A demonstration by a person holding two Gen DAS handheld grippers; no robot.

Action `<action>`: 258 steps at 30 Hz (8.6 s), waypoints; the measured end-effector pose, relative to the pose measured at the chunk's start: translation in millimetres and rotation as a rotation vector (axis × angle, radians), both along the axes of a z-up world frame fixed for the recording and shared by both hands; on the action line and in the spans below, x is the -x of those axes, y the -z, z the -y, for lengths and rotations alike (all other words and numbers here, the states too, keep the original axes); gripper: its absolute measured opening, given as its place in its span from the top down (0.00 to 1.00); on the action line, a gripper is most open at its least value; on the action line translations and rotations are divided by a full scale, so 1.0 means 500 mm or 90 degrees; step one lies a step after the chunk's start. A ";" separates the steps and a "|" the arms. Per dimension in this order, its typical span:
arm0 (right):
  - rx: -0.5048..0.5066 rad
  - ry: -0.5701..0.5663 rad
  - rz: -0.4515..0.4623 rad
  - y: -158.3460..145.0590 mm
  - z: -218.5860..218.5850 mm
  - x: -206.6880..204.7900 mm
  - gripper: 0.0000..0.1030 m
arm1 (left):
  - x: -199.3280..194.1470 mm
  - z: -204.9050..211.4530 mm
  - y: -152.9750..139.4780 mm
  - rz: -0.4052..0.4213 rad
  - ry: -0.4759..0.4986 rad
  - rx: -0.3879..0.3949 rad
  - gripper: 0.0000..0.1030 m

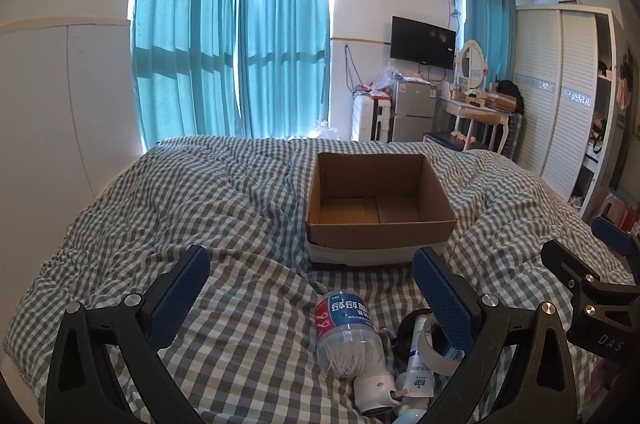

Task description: Organize objects

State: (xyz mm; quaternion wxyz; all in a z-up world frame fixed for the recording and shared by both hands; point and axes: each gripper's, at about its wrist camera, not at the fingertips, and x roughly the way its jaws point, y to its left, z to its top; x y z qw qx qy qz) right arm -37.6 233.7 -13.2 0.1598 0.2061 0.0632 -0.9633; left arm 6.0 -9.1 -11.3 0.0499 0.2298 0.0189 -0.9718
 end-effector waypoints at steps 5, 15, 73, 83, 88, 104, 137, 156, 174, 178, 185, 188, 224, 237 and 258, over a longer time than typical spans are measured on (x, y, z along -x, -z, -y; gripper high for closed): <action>0.006 -0.013 0.008 0.004 0.001 -0.001 0.00 | -0.005 -0.001 -0.008 -0.011 0.010 -0.004 0.00; -0.001 -0.022 -0.003 0.001 0.007 -0.008 0.00 | 0.007 0.011 0.005 0.014 0.016 -0.039 0.00; -0.117 -0.210 0.294 0.256 0.096 0.113 0.22 | 0.203 -0.032 0.276 0.365 0.092 -0.026 0.21; -0.107 -0.201 0.283 0.239 0.094 0.118 0.23 | 0.196 -0.026 0.261 0.361 0.114 -0.059 0.35; -0.107 -0.198 0.262 0.212 0.093 0.115 0.23 | 0.189 -0.021 0.224 0.332 0.112 -0.048 0.36; -0.127 -0.200 0.110 -0.004 0.134 0.202 0.23 | 0.282 0.047 0.010 0.201 0.085 -0.011 0.37; -0.130 -0.167 0.156 0.091 0.266 0.671 0.23 | 0.675 -0.034 0.092 0.195 0.144 0.063 0.37; -0.057 -0.148 0.116 0.010 0.206 0.599 0.06 | 0.595 -0.009 -0.008 0.128 0.132 0.048 0.10; -0.104 -0.140 0.021 -0.156 0.076 0.289 0.06 | 0.325 -0.013 -0.134 0.111 0.100 0.079 0.02; -0.108 -0.146 0.064 -0.114 0.045 0.239 0.06 | 0.271 0.005 -0.085 0.142 0.061 0.080 0.02; -0.115 -0.181 0.158 0.035 0.037 0.162 0.06 | 0.202 0.007 0.067 0.236 0.034 0.068 0.02; -0.115 -0.194 0.203 0.102 0.048 0.155 0.06 | 0.184 -0.006 0.125 0.266 0.041 0.055 0.02; -0.356 -0.379 0.371 0.315 0.134 0.176 0.15 | 0.175 -0.110 0.336 0.466 0.197 -0.005 0.52; -0.361 -0.369 0.326 0.288 0.120 0.144 0.29 | 0.144 -0.106 0.303 0.438 0.206 -0.035 0.60; -0.325 -0.329 0.224 0.152 0.076 0.078 0.29 | 0.107 -0.073 0.198 0.358 0.194 -0.048 0.62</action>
